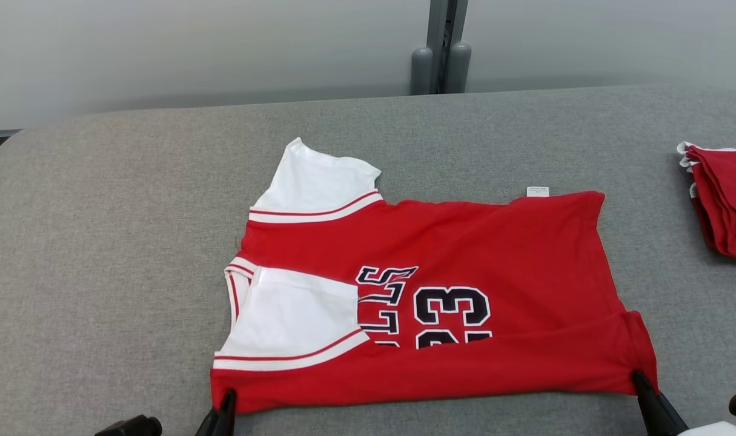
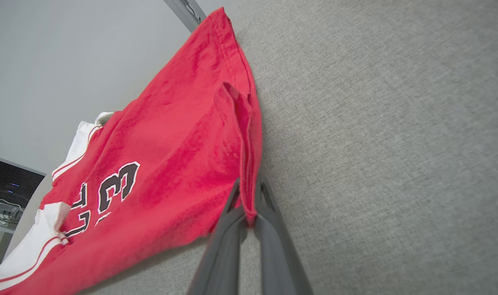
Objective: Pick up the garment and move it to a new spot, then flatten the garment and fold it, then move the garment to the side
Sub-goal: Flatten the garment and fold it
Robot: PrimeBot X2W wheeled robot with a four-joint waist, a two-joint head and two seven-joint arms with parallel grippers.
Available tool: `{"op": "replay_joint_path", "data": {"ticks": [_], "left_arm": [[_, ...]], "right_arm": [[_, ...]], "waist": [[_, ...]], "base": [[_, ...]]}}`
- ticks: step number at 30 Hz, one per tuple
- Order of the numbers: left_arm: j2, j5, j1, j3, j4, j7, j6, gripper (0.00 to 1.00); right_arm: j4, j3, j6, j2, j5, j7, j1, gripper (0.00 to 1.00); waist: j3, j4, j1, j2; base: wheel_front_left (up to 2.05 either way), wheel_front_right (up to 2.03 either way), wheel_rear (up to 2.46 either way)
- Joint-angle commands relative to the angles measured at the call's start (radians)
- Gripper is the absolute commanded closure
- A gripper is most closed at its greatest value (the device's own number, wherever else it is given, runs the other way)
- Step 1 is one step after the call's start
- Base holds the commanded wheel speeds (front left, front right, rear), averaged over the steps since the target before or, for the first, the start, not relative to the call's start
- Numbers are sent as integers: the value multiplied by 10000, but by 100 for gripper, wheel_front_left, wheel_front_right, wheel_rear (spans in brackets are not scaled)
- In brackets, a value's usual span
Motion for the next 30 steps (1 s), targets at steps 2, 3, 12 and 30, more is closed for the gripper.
{"op": "replay_joint_path", "data": {"ticks": [2,3,12,30], "left_arm": [[171,136,84,-15,-59,73,151,100],[193,171,113,-31,-71,135,193,100],[338,161,296,-45,-170,370,455,100],[1350,1113,-1611,-247,-884,1028,402,0]], "right_arm": [[-199,-137,4,17,-92,125,135,100],[-266,-171,4,41,-134,189,176,98],[-526,-448,4,108,-359,387,469,83],[-1518,-1624,6,-64,-1296,456,-112,0]], "waist": [[-19,-40,0,0],[-31,-51,0,0],[-38,-184,0,0],[288,-581,0,0]], "base": [[0,0,0],[0,0,0],[0,0,0],[0,0,0]]}}
